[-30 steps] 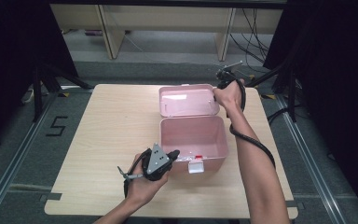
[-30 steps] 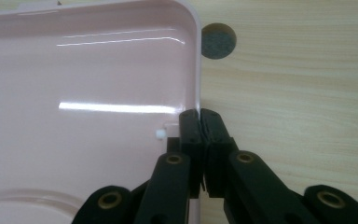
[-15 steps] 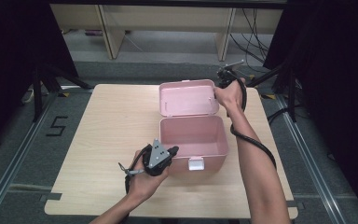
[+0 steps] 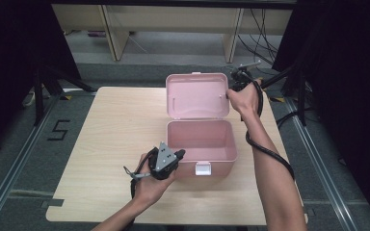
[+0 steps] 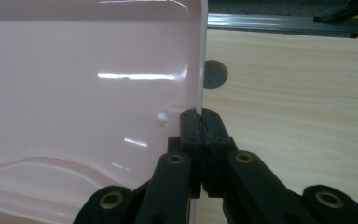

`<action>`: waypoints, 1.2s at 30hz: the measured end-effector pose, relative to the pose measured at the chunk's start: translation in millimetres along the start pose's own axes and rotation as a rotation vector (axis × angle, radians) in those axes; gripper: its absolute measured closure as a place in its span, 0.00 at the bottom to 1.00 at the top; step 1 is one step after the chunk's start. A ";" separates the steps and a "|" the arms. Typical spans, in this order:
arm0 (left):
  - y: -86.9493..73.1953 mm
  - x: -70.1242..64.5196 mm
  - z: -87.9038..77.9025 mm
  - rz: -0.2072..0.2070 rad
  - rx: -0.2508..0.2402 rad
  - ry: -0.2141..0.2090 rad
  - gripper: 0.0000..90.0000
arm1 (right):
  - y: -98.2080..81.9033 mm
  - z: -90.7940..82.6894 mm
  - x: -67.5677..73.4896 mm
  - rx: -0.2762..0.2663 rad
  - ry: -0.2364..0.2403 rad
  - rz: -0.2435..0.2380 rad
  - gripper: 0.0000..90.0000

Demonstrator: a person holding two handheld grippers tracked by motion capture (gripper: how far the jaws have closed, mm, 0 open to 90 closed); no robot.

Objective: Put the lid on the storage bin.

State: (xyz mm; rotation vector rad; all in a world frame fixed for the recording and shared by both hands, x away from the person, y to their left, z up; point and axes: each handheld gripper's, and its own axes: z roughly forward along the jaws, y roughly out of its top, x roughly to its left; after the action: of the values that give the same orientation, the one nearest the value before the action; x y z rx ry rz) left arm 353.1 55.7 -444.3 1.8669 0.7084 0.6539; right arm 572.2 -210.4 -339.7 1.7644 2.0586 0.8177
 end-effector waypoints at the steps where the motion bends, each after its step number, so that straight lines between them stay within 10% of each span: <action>1: 0.4 -0.7 -0.1 0.007 0.004 0.007 1.00 | -1.6 -1.2 0.6 -0.006 0.000 0.007 1.00; 36: 4.4 -4.0 4.9 0.004 0.021 0.017 1.00 | -61.6 -45.9 7.8 -0.343 -0.034 -0.085 1.00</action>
State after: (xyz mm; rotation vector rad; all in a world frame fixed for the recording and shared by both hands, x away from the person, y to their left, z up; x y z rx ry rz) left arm 354.6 48.4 -442.4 1.8848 0.7249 0.6677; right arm 495.3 -217.8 -339.4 1.4844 1.8267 1.0355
